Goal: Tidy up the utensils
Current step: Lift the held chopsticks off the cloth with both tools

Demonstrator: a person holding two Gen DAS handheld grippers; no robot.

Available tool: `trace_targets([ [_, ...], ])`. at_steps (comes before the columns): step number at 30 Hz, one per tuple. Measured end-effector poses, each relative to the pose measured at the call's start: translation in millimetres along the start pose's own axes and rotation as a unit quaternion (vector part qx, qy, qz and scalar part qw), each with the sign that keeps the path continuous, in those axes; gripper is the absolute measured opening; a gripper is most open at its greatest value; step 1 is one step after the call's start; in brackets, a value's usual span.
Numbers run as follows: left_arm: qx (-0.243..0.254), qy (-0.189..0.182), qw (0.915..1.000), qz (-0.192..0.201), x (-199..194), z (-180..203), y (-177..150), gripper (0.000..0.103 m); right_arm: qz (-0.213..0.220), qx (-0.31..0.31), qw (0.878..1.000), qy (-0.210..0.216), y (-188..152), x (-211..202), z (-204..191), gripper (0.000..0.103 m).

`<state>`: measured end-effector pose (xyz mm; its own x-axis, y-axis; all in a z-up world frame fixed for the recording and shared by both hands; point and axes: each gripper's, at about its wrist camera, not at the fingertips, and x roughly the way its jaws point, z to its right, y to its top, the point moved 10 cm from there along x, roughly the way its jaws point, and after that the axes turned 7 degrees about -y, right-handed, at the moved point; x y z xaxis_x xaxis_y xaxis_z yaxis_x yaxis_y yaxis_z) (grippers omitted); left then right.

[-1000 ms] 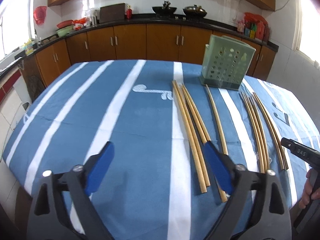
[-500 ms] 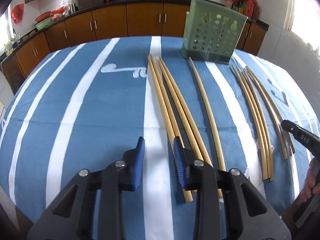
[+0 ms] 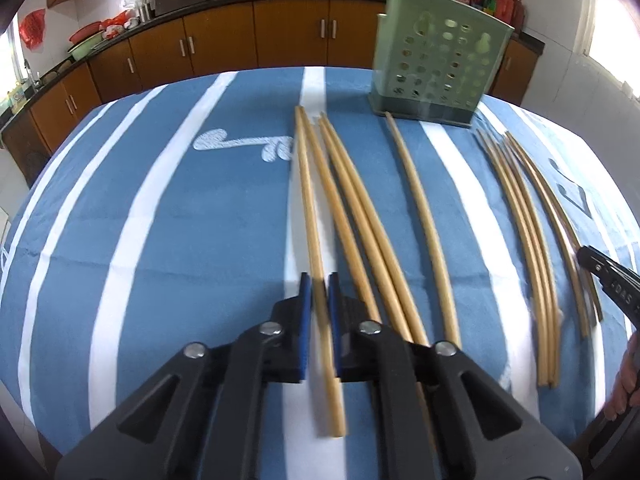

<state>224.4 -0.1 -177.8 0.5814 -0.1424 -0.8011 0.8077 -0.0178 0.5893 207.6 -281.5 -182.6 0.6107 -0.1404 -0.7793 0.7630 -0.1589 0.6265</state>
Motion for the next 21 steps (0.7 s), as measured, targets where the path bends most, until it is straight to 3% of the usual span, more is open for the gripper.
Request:
trace_targets([
  [5,-0.012,0.013,0.9998,0.003,10,-32,21,0.008,0.002,-0.007,1.0,0.002,16,13,-1,0.009],
  [12,-0.018,0.005,0.9997,0.013,19,-73,42,0.008,0.008,0.018,0.999,-0.032,49,38,23,0.009],
  [21,-0.008,-0.002,0.9996,0.026,19,-77,43,0.01,0.021,0.018,0.998,-0.056,58,46,36,0.01],
])
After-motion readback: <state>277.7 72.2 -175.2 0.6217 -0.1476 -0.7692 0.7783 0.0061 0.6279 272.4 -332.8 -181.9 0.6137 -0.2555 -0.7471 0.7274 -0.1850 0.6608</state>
